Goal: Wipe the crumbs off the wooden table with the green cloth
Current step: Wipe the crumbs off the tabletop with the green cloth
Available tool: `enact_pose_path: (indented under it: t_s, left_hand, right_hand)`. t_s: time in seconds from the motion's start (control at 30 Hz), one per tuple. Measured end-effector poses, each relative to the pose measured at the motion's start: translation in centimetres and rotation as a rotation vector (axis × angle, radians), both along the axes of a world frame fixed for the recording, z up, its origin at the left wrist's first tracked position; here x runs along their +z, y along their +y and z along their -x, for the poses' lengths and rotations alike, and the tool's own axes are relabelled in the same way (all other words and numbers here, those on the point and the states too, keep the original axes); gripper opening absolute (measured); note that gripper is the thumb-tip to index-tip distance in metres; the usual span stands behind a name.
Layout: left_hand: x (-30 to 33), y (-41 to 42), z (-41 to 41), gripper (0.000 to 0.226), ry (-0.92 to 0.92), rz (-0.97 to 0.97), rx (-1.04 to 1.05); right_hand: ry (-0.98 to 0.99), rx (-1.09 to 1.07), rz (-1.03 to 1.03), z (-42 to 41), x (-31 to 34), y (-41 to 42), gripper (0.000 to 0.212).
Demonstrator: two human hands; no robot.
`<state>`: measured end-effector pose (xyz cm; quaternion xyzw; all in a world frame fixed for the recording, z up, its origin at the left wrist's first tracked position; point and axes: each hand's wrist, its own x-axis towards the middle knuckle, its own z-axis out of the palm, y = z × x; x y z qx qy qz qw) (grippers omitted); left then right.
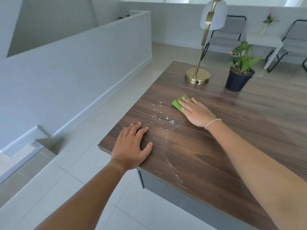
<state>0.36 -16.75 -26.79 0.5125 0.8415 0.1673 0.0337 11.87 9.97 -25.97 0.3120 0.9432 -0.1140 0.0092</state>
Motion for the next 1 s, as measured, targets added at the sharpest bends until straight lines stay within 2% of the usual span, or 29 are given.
enact_pose_path:
  t_s: [0.1,0.2,0.27,0.37,0.47,0.57,0.7,0.8,0.9,1.0]
  left_hand:
    - [0.9,-1.5,0.7,0.065,0.011,-0.001,-0.009]
    - [0.8,-1.4,1.3,0.06,0.009,0.042,-0.031]
    - [0.8,-1.0,1.6,0.06,0.01,0.07,-0.057]
    - [1.1,-1.3,2.6,0.055,0.027,0.05,-0.107]
    - [1.2,-1.6,4.7,0.048,0.007,0.009,-0.201]
    - [1.3,-1.8,6.6,0.042,-0.048,-0.036,-0.287]
    - [1.3,-1.2,8.5,0.038,-0.048,-0.055,-0.411]
    - [1.2,-0.9,9.2,0.037,-0.042,-0.077,-0.47]
    - [1.2,-0.9,9.3,0.037,-0.059,-0.084,-0.487]
    - [1.5,-0.7,9.9,0.037,-0.049,-0.06,-0.531]
  right_hand:
    - [0.075,0.167,-0.01,-2.6,0.0,-5.0,0.048]
    - [0.085,0.222,0.008,-7.3,-0.6,-4.6,0.044]
    - [0.048,0.114,0.037,-8.9,-0.6,-2.2,0.045]
    - [-0.036,-0.136,-0.005,-6.8,-0.4,0.3,0.049]
    - [-0.048,-0.211,-0.043,-2.6,-0.4,-1.1,0.05]
    - [-0.007,-0.106,0.015,-0.2,-0.3,-6.7,0.049]
    - [0.116,0.067,0.011,-4.7,-0.7,-12.9,0.046]
    - [0.103,-0.143,0.073,-8.7,-0.1,-11.5,0.045]
    - [0.012,-0.399,0.023,-6.8,0.2,-9.5,0.047]
    - [-0.025,-0.425,-0.025,-2.5,0.1,-10.5,0.048]
